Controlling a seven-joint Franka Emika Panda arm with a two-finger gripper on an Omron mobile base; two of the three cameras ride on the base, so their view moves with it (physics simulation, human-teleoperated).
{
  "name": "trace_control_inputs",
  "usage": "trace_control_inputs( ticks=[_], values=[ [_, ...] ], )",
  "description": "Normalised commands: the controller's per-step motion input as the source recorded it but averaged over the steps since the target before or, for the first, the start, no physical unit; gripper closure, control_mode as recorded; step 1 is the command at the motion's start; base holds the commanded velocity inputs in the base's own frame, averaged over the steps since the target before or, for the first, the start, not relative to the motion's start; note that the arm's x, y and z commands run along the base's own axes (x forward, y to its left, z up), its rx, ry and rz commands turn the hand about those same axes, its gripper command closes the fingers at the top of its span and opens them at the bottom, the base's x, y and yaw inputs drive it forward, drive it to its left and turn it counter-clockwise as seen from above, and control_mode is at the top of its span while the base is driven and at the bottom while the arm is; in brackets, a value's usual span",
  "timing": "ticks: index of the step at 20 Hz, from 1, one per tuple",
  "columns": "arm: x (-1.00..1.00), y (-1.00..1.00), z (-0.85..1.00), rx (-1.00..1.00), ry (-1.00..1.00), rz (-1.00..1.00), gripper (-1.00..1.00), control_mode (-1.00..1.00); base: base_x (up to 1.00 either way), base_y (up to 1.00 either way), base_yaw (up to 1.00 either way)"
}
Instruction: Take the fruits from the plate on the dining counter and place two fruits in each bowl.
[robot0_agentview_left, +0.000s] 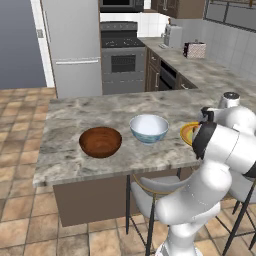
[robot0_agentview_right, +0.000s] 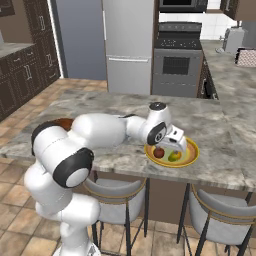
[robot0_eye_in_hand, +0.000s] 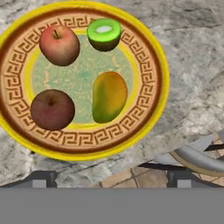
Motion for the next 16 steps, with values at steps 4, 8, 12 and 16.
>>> trace_control_inputs(
  ticks=[4, 8, 12, 16],
  values=[
    [0.78, -0.09, -0.11, 0.18, 0.0, 0.0, -1.0, -1.0, 0.0, 0.0, 0.0],
    [0.53, -0.19, -0.24, 0.09, 0.0, -0.09, -1.0, -1.0, 0.0, 0.0, 0.0],
    [0.21, -0.25, -0.16, 0.0, 0.03, -0.13, -1.0, -1.0, 0.0, 0.0, 0.0],
    [0.03, -0.05, -0.09, 0.0, 0.09, -0.07, -1.0, -1.0, 0.0, 0.0, 0.0]
  ],
)
